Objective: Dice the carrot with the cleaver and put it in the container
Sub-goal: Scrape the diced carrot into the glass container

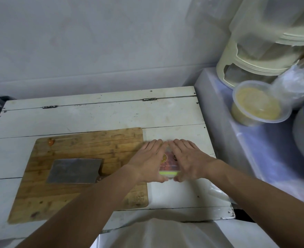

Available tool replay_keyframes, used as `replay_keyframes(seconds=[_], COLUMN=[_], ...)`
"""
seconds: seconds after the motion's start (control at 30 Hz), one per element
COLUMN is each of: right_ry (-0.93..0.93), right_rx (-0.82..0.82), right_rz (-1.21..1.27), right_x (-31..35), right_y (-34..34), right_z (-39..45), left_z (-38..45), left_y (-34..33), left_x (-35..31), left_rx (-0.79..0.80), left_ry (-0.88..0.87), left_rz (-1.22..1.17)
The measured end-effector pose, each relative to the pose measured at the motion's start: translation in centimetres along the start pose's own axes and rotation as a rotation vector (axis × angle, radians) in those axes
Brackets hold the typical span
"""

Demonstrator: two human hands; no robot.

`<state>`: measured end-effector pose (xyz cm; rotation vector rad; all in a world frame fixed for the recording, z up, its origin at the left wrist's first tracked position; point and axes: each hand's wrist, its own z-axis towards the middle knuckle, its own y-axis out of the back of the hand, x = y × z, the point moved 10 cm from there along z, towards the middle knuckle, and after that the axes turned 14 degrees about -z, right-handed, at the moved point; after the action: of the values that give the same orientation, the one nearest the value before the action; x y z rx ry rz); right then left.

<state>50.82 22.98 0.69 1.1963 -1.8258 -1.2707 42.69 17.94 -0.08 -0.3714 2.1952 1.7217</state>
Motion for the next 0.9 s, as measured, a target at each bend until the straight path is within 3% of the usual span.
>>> replay_keyframes(seconds=[0.13,0.27,0.33,0.37,0.43,0.5,0.53,0.63,0.8,0.9], right_ry=[0.011,-0.021,-0.111,-0.215,-0.548,-0.864,-0.94,-0.959,-0.887,-0.88], right_rx=[-0.11,-0.029,-0.1,-0.22,-0.523,-0.586,-0.535,-0.424,-0.333,-0.292], right_rz=[0.053,0.106,0.258,0.374,0.554,0.709,0.777,0.876,0.852,0.808], right_x=[-0.4,-1.1,-2.0,-2.9,-5.5,-6.4,-6.0,-4.3,-3.1,-3.5], right_y=[0.6,-0.1,0.0,0.4,0.3,-2.3,-3.7,-5.7,-4.5,-4.4], right_z=[-0.1,-1.0,-2.5,-3.8,-7.7,-10.5,-10.7,-10.0,-8.9,-8.4], left_z=[0.3,-0.3,-2.1,-3.4,-6.9,-10.5,-11.2,-10.6,-8.5,-7.8], left_y=[0.1,-0.3,0.3,1.0,2.5,1.0,-0.6,-2.5,-2.5,-2.7], left_x=[0.2,0.3,1.1,1.9,4.4,6.3,6.5,6.0,4.1,3.7], left_rx=[-0.025,0.032,-0.01,-0.118,-0.484,-0.691,-0.679,-0.6,-0.384,-0.292], left_ry=[-0.006,0.051,0.151,0.216,0.366,0.62,0.713,0.705,0.658,0.725], left_rz=[-0.037,-0.077,-0.276,-0.438,-0.735,-0.983,-1.086,-1.194,-1.039,-0.941])
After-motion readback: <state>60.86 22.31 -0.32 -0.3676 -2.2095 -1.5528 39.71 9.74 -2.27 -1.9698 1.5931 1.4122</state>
